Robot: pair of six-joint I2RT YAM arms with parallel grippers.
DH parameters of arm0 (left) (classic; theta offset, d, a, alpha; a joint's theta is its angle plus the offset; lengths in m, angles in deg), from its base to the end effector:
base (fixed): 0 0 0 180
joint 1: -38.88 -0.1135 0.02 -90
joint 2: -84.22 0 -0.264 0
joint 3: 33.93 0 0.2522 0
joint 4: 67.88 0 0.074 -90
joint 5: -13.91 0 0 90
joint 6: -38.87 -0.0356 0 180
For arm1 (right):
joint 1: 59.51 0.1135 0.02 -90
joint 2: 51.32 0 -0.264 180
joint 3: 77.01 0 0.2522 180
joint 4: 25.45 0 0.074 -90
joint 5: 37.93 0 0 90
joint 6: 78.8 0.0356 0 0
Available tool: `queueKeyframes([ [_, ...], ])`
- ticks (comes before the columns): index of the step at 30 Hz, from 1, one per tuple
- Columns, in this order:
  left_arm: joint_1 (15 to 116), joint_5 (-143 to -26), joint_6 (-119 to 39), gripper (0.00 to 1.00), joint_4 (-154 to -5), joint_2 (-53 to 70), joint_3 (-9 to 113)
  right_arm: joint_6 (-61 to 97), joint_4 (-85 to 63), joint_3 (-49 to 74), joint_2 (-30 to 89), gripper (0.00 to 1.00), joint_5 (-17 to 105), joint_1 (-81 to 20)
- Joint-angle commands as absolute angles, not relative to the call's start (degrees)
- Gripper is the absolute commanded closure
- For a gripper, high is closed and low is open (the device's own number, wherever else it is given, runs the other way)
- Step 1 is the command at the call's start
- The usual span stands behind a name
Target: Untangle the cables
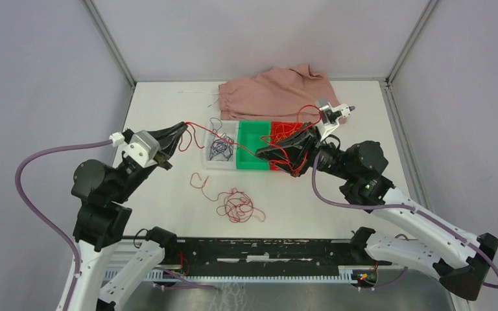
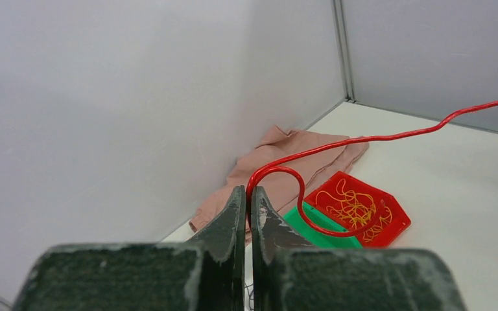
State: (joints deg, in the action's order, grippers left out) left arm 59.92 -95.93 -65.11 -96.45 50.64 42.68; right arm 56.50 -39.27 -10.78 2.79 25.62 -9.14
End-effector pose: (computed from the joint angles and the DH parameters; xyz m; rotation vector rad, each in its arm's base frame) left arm 0.0783 -0.0430 0.4585 0.6752 1.1588 -0.3323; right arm 0.1198 0.1696 0.4266 -0.5322 1.2462 1.7031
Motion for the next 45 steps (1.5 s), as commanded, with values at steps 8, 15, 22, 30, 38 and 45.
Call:
queueKeyframes([
  [8, 59.6, -85.4, -74.7, 0.97, -92.8, 53.3, 38.0, 50.0, -29.1, -4.8, 0.1, 0.99, 27.2, -12.8],
  [15, 59.6, -111.7, -74.9, 0.0, -110.8, 48.4, 43.7, 40.6, -15.3, 12.1, 13.6, 0.99, 27.2, -14.3],
  [22, 59.6, -113.7, -75.4, 0.01, -117.9, 47.4, 44.6, 29.0, -1.9, 23.9, 25.8, 0.99, 29.5, -18.9],
  [30, 59.6, -108.9, -75.2, 0.0, -119.2, 47.5, 43.8, 24.4, -0.1, 26.3, 35.0, 0.99, 30.4, -23.4],
  [38, 59.6, -105.3, -74.9, 0.01, -119.6, 47.6, 44.1, 22.8, 0.5, 27.2, 44.3, 0.99, 33.5, -24.4],
  [45, 59.6, -104.5, -75.6, 0.0, -119.5, 48.8, 43.3, 19.6, 2.5, 26.7, 47.0, 0.99, 38.3, -24.7],
])
